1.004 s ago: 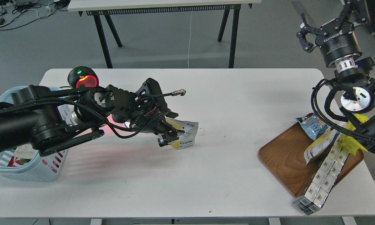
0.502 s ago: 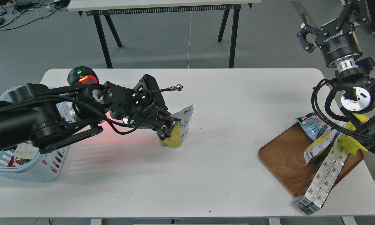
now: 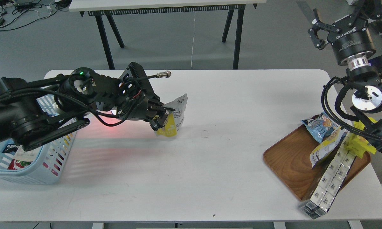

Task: Scan snack and place in basket
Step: 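Hold the yellow bag in front of the scanner with the left gripper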

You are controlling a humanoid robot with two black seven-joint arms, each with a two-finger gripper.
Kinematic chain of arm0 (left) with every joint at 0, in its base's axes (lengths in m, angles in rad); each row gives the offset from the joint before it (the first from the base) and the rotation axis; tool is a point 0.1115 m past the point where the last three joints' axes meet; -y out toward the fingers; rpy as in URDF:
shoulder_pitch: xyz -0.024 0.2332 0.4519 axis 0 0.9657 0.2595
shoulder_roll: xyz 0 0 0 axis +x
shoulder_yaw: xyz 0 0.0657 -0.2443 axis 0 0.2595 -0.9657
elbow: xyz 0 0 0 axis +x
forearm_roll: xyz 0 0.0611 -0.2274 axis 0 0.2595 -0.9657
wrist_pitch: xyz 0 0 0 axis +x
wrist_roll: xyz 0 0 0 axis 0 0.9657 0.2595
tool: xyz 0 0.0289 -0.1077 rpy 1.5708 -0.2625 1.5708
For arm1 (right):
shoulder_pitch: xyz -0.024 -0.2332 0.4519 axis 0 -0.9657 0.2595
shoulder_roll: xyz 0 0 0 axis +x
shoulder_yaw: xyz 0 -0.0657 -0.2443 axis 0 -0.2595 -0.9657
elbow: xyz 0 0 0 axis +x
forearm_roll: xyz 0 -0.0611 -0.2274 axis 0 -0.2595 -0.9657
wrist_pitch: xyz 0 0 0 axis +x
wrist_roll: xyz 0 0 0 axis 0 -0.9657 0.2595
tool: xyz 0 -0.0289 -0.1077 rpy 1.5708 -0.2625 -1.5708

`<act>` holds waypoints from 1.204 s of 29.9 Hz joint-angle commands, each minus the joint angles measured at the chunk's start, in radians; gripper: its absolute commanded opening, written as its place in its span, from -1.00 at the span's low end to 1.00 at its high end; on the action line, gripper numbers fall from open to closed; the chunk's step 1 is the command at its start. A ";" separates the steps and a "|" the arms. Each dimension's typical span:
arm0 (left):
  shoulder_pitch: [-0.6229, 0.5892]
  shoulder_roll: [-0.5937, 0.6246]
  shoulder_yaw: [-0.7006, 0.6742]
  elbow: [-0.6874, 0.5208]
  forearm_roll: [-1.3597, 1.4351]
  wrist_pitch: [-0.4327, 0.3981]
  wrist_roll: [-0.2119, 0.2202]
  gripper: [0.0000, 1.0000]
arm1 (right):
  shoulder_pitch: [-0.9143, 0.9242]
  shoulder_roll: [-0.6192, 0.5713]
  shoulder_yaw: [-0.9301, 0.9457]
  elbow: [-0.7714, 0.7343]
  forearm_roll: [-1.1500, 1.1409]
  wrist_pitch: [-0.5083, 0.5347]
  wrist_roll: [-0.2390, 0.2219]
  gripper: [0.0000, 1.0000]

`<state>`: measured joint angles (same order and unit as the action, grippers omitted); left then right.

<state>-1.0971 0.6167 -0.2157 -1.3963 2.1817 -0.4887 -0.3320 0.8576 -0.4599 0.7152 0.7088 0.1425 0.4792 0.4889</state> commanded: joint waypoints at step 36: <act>-0.015 0.215 -0.057 0.111 0.000 0.000 -0.157 -0.99 | 0.006 0.014 0.001 -0.003 -0.003 -0.004 0.000 0.99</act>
<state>-1.1122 0.8312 -0.2727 -1.2985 2.1816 -0.4887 -0.4883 0.8635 -0.4477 0.7164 0.7056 0.1395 0.4752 0.4885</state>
